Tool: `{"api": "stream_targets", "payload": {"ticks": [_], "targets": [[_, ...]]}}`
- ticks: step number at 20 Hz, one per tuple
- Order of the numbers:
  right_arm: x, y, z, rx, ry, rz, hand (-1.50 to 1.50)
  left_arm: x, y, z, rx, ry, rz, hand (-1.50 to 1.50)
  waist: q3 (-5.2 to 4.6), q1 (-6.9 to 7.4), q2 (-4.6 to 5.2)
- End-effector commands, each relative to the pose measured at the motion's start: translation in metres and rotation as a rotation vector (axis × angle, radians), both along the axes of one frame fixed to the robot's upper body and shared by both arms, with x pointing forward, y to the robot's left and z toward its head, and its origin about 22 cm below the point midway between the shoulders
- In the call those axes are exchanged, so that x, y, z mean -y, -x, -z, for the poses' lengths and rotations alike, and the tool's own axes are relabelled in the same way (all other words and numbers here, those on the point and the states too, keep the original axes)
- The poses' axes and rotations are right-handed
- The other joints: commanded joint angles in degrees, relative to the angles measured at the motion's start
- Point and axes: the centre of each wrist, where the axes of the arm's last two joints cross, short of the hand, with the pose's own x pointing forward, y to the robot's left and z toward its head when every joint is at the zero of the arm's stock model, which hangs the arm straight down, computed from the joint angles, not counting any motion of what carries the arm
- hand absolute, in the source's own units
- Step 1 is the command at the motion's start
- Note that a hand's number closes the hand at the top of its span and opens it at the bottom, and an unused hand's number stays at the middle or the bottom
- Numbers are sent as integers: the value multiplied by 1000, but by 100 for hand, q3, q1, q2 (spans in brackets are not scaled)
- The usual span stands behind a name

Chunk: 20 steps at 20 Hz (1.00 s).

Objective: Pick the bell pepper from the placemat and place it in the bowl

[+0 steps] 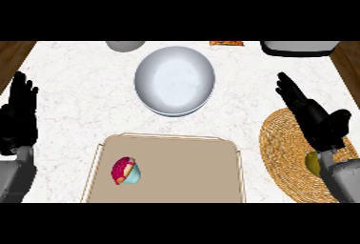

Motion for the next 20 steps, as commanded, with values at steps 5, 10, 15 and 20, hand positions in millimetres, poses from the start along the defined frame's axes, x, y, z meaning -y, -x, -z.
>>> {"api": "stream_targets", "payload": {"ticks": [5, 10, 15, 20], "targets": [[-82, 31, -28, 169, -317, -879, -150, 22, -15, -34, 151, -41, 180, 0, 56, -8, -4], [8, 42, -39, 592, -171, -674, -150, 7, -1, -28, 133, -12, 218, 0, 60, -468, -4], [72, 70, -20, 693, -107, -775, -150, 0, 10, -33, 149, -8, 257, 0, 49, -342, 10], [141, 73, -60, 802, 202, -712, -150, -2, 4, -41, 163, -23, 251, 0, 25, -272, 51]]}}
